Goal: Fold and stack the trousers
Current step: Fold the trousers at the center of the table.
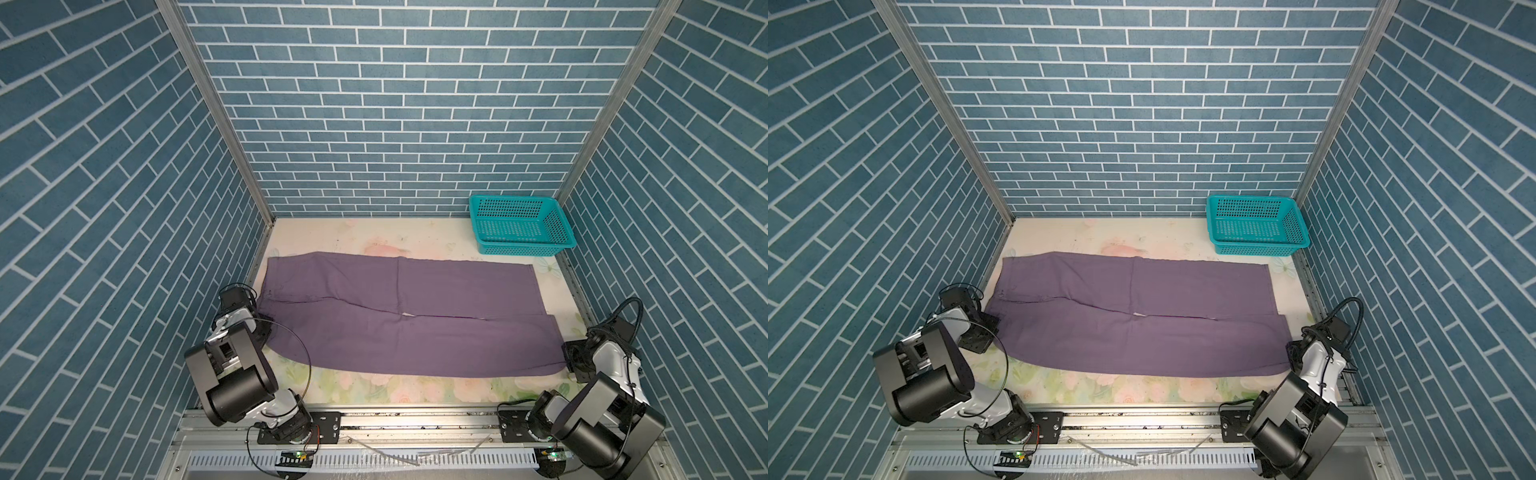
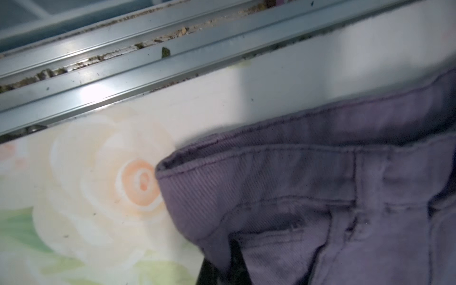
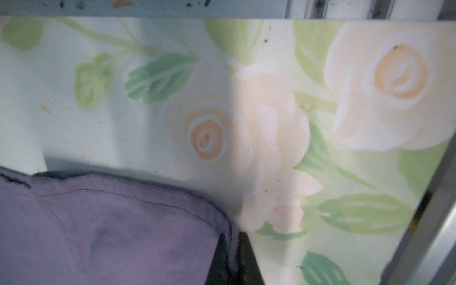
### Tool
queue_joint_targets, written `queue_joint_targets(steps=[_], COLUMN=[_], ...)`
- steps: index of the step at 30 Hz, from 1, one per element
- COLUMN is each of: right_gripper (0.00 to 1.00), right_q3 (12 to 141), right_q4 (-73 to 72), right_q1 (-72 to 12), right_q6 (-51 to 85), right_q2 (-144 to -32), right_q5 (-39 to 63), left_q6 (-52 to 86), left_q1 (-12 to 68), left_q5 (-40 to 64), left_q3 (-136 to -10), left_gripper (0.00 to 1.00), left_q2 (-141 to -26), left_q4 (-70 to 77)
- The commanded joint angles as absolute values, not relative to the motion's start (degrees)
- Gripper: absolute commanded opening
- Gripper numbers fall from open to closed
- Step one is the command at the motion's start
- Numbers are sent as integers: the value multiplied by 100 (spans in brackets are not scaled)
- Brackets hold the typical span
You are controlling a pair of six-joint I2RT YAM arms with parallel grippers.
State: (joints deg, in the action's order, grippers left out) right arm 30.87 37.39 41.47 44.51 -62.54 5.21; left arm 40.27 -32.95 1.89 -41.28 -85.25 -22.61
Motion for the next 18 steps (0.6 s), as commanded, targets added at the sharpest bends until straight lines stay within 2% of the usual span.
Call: queue_joint_targets(steps=[1,6,12,18], right_gripper=[0,0,0,0], right_q3=[3500,3687,3962,4267], right_q4=[4006,3901,3610,3180], right_q1=[4332,4346,4342,4343], right_q6=[4368,4578,5078,5614], right_q2=[-6216,-5904,-5764,-5737], right_q5=[321,409,314,466], left_q6=[4157,4289,4011,3684], left_q1=[-3315,-3331,-3330,-3522], left_q5=[331,351,-536,-622], left_q3=[-3954,-4305,-5022,-5535], left_gripper=[0,0,0,0], left_q2=[-8641,-7567,-6066,-5408], left_q4=[-2450,-3216,-4439,-5247])
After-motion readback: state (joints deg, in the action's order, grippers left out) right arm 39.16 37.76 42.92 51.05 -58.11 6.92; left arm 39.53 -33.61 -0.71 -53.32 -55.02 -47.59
